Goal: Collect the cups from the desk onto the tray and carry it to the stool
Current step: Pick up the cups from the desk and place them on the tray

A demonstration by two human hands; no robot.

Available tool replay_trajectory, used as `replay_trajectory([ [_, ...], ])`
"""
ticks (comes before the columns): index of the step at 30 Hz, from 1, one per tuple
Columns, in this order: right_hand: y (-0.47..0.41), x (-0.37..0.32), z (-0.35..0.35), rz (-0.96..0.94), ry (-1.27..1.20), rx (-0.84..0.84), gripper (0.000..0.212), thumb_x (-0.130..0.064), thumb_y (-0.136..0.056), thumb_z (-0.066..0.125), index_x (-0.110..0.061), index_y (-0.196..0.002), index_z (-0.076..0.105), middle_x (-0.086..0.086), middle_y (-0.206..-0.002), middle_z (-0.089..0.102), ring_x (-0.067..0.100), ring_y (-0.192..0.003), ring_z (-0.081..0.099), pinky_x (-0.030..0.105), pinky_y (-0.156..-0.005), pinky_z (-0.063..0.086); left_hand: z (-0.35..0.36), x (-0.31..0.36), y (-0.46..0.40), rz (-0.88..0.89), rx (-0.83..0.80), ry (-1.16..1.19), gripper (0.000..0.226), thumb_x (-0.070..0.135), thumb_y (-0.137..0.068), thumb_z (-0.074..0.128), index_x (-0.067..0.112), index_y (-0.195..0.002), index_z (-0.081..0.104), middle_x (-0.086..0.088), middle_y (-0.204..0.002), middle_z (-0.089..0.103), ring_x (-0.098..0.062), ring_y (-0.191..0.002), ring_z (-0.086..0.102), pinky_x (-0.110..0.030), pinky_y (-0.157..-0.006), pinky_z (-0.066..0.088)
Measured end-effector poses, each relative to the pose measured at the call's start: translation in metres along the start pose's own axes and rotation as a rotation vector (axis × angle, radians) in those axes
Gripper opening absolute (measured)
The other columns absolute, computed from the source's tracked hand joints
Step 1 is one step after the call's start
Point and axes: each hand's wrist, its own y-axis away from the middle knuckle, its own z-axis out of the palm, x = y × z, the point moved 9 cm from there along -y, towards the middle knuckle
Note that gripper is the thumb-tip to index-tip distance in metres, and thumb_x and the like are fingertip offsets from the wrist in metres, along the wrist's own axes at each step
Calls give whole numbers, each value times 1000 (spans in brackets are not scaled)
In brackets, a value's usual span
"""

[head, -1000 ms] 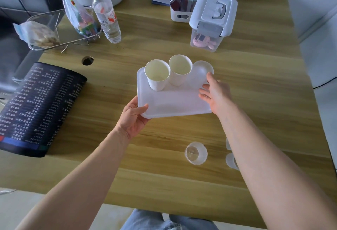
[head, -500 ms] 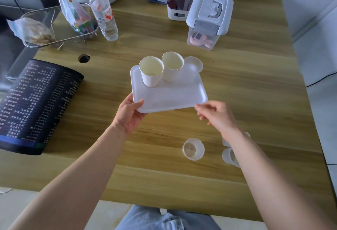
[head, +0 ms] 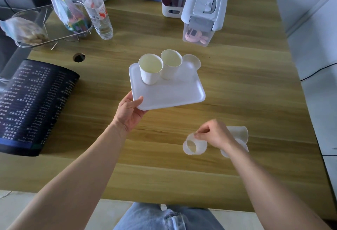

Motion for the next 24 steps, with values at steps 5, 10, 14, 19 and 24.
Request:
replay_trajectory([
  [5, 16, -41, -50, -107, -153, 128, 12, -28, -80, 82, -16, -81, 81, -13, -65, 70, -7, -50, 57, 14, -55, 42, 6, -2, 0, -11, -20, -7, 44, -7, -91, 48, 5, -133, 52, -13, -117, 66, -26, -101, 68, -37, -84, 58],
  [10, 22, -87, -82, -167, -343, 222, 15, -25, -86, 76, -10, -86, 79, 2, -72, 74, -4, -47, 56, 10, -48, 46, 15, -7, 0, -31, -73, -17, 46, -2, -93, 49, 4, -138, 48, -14, -122, 62, -26, -105, 66, -37, -90, 55],
  [14, 19, -115, -83, -199, -369, 286, 18, -22, -88, 71, -9, -78, 79, 12, -74, 75, 18, -62, 65, 27, -56, 58, 24, -15, 2, -48, -100, 12, 47, -1, -94, 48, 3, -140, 45, -14, -123, 61, -26, -102, 67, -35, -79, 58],
  [19, 12, -124, -79, -143, -392, 363, 22, -24, -86, 69, -8, -74, 77, 8, -66, 74, 28, -63, 72, 45, -66, 62, 31, -26, 5, -65, -120, 39, 53, 3, -89, 54, 2, -142, 43, -16, -127, 58, -28, -105, 64, -37, -83, 58],
  [24, 10, -126, -75, -102, -382, 367, 28, -24, -87, 67, -1, -74, 75, 7, -67, 75, 28, -61, 72, 27, -57, 58, 38, -32, 7, -63, -155, 36, 51, 6, -91, 54, 3, -141, 45, -15, -125, 59, -26, -102, 65, -34, -82, 58],
])
